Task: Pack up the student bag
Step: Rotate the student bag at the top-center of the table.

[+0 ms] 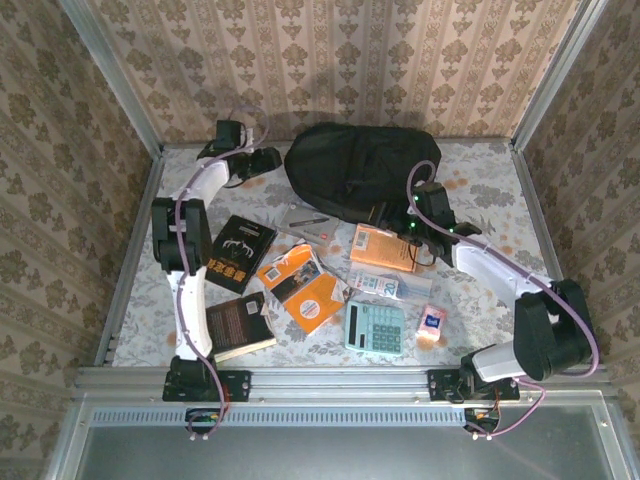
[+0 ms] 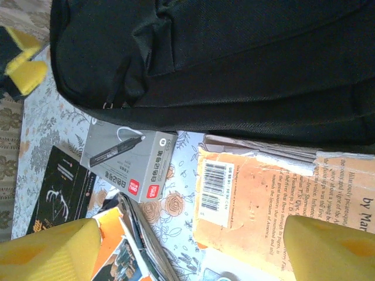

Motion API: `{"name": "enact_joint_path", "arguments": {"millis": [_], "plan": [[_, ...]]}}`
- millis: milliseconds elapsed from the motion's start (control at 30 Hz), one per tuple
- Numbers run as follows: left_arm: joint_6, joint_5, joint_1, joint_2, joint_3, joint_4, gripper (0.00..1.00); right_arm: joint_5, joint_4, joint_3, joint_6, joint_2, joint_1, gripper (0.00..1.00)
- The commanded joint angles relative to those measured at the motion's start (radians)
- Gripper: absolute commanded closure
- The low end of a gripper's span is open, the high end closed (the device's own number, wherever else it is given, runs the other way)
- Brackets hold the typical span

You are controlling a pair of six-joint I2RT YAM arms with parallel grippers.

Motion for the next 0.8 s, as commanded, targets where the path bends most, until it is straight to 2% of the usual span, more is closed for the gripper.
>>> {"name": "enact_joint_path", "arguments": {"millis": [0,200,333,600,633,700,767], "plan": [[-0.019,0.109,-0.014,0.013,0.092,0.028,0.25,-0.036,0.017,0.033,0.045,0.042,-0.005,0.19],[-0.014,0.142,-0.052,0.125,0.229,-0.023,0.29,-0.044,0.019,0.030,0.051,0.062,-0.005,0.23],[-0.034,0.143,-0.059,0.191,0.298,-0.037,0.36,-0.043,0.016,0.023,0.060,0.077,-0.016,0.28],[0.007,0.070,-0.062,0.227,0.340,-0.092,0.38,-0.060,0.040,0.019,0.083,0.112,-0.017,0.36],[0.005,0.071,-0.064,0.232,0.343,-0.093,0.40,-0.062,0.045,0.018,0.085,0.118,-0.017,0.37],[0.002,0.082,-0.068,0.243,0.351,-0.092,0.50,-0.075,0.058,0.018,0.092,0.140,-0.017,0.43],[-0.005,0.088,-0.075,0.249,0.362,-0.091,0.68,-0.075,0.065,0.020,0.100,0.154,-0.015,0.49]]}}
